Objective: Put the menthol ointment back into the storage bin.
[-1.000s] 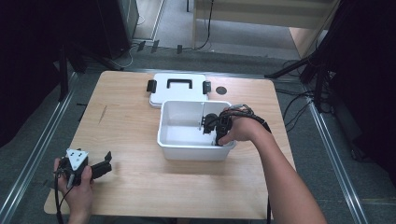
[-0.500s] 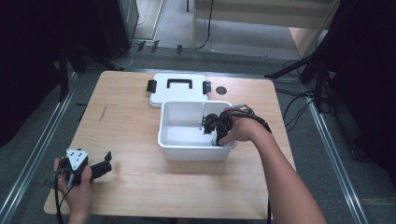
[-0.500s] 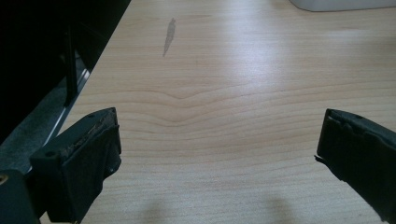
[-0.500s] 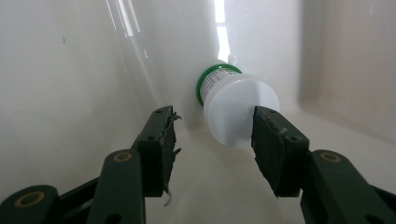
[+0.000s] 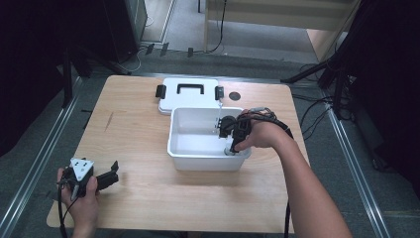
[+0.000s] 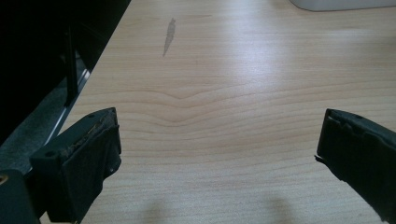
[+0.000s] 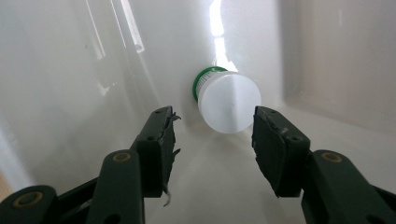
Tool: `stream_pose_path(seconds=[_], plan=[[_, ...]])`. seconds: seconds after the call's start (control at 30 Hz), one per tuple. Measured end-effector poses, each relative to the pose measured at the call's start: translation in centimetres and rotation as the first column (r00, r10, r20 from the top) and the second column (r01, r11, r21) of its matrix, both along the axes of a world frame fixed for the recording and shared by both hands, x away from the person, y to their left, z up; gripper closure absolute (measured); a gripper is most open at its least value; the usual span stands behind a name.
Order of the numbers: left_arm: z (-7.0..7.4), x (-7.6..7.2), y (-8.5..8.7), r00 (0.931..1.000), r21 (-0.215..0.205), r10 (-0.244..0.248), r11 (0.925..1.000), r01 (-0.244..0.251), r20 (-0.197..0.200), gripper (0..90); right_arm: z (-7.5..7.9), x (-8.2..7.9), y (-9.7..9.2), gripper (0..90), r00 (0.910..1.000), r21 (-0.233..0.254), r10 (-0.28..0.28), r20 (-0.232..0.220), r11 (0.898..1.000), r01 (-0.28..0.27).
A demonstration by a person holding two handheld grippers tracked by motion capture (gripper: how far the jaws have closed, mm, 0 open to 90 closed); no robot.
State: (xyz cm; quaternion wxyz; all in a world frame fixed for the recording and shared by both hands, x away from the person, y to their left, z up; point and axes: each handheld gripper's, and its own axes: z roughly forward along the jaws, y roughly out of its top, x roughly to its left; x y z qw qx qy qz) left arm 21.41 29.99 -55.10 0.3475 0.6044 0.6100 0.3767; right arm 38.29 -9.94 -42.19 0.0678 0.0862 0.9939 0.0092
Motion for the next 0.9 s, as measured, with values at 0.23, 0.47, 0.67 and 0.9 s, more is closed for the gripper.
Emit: stream_pose_path(seconds=[0.23,0.47,0.67,0.9], plan=[[0.0,0.0,0.0,1.0000,-0.001,0.001,1.0000,-0.001,0.002,0.1,1.7,-0.2,-0.5,50.1,0.9999,0.028,-0.001,0.017,1.000,0.000],[0.0,0.0,0.0,1.0000,0.000,0.000,1.0000,0.000,0.000,0.1,3.5,-0.4,-1.5,50.3,0.9995,0.066,-0.011,0.029,0.998,0.009],[0.0,0.0,0.0,1.0000,0.006,-0.002,1.0000,0.002,-0.003,0.1,5.0,-0.7,-2.6,50.4,0.9990,0.102,-0.025,0.036,0.995,0.021],[0.0,0.0,0.0,1.0000,0.009,-0.003,1.0000,0.003,-0.004,0.1,6.1,-1.1,-4.4,50.4,0.9974,0.115,-0.059,0.041,0.992,0.054]])
